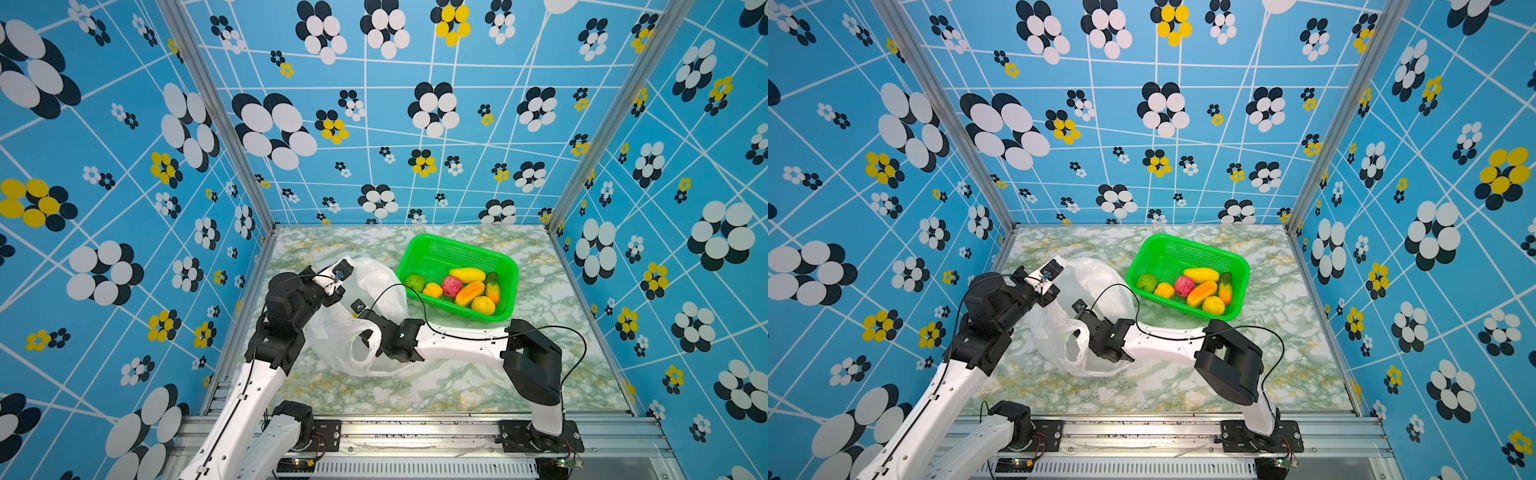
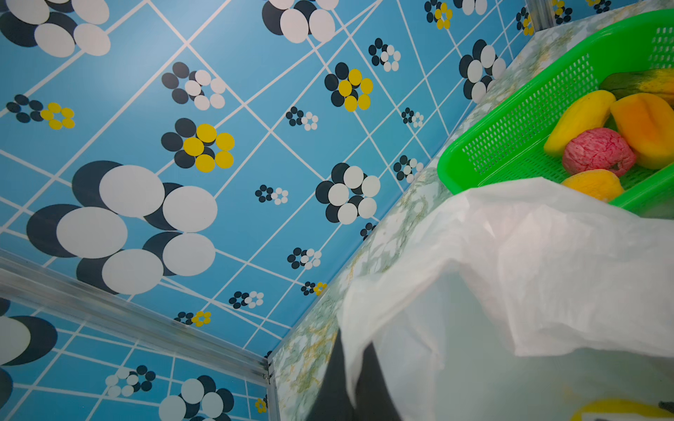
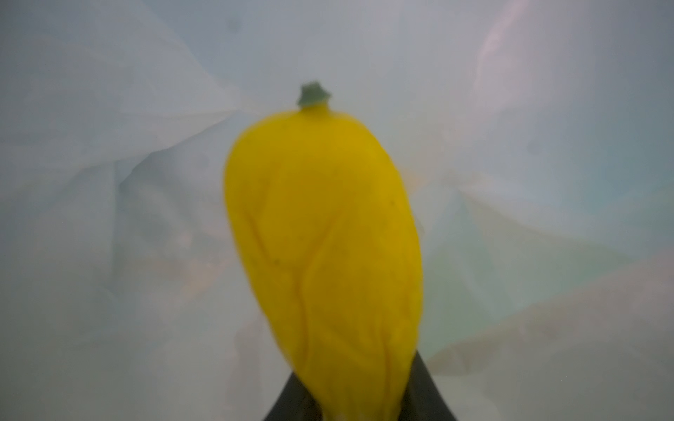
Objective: Untie the knot of the plastic bag and take out the fruit
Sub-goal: 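Lift the yellow mango up out of the bag with the right gripper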
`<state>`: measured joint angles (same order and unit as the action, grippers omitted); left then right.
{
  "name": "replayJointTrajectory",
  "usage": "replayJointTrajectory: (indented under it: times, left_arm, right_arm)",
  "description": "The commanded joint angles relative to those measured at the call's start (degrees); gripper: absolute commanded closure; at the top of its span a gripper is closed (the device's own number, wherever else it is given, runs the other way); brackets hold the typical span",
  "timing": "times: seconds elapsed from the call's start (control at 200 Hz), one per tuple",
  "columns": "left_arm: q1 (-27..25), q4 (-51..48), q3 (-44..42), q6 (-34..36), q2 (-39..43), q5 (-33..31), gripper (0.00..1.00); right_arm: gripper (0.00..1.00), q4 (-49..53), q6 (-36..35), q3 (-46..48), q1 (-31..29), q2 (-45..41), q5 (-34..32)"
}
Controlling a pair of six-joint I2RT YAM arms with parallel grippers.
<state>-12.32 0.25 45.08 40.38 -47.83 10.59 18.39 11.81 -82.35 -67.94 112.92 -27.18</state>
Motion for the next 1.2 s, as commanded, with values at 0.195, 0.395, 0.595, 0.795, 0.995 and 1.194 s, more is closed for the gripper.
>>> replayJointTrajectory:
  times: [0.195,0.395,0.595,0.795,0.995,1.194]
  left_arm:
    - [0.54,3.12,-0.14,0.81,1.9,7.87,1.0]
    - [-0.04,1.85,-0.17,2.5,2.22,14.06,1.0]
    - [-0.03,2.04,-0.11,2.51,1.96,13.14,1.0]
    - [-0.08,1.98,-0.26,2.43,2.09,12.7,1.0]
    - [-0.13,1.7,0.09,2.03,1.77,11.35,1.0]
    - [-0.08,1.37,0.23,2.07,1.6,11.21,1.0]
  right_arm:
    - [0.81,-2.48,-1.42,-1.81,-0.41,-4.8,-2.95]
    - [0.81,-6.92,-3.53,2.41,-0.38,-13.12,-1.8]
    - [0.77,-16.68,-4.72,13.77,-0.41,-24.13,4.28]
    - [0.75,-22.61,-4.9,20.07,-0.39,-30.94,11.49]
    - [0.74,-26.65,-4.8,23.2,-0.42,-34.99,22.56]
    - [0.74,-30.31,-2.89,26.84,-0.4,-40.56,22.9]
